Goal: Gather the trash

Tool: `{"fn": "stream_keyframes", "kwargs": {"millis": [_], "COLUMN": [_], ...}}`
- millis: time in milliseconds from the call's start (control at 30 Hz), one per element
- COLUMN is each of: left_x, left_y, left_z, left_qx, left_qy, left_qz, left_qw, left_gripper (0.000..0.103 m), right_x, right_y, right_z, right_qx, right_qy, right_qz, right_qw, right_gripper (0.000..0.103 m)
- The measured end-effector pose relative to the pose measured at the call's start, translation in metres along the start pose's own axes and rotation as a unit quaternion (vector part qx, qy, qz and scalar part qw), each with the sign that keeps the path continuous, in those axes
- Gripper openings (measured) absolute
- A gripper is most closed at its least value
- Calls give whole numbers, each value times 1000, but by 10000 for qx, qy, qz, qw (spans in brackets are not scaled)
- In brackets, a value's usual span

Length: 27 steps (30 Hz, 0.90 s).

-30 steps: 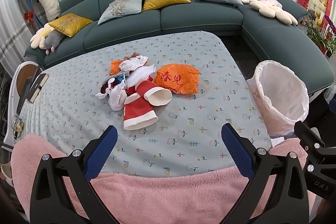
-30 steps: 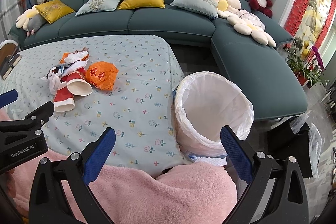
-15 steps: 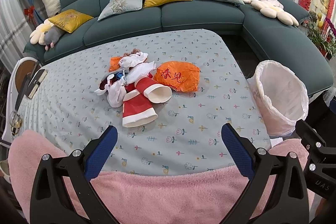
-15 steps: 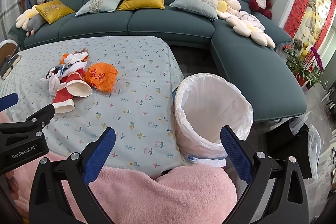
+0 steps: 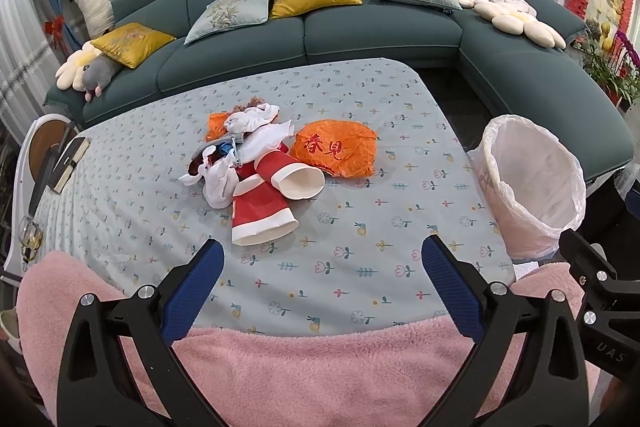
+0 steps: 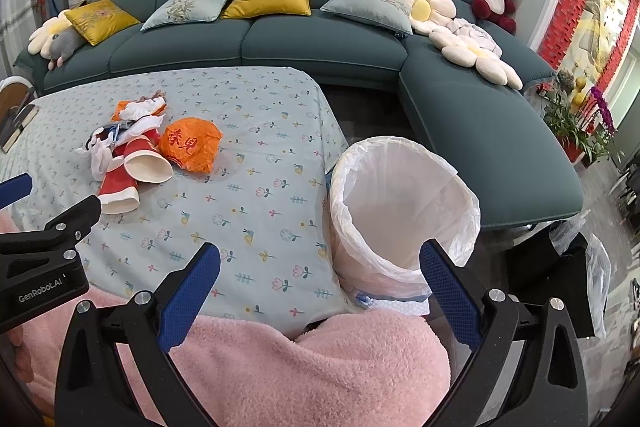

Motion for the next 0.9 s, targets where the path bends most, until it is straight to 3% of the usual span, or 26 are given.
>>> {"fn": "stream_keyframes", "kwargs": {"millis": [900], "left_x": [1], "left_y": [0], "left_z": [3], "left_qx": [48], "left_qy": [154], "left_qz": [-15], "left_qw": [9999], "left_gripper": [95], "right_x": [-1], "right_y": [0], "right_z": [3], "right_qx": [-36], "right_qy": [40], "right_qz": [3], "right_qw": [10000], "right_gripper": [95]}}
Point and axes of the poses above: each gripper's, at about its wrist camera, not at the fingertips, and x roughly against the way its jaws point, z to its right, y to its underside, the point moved 10 cm from there along -x, roughly the way its jaws point, and after that the axes turned 10 degrees about x, right-handed, at the moved point
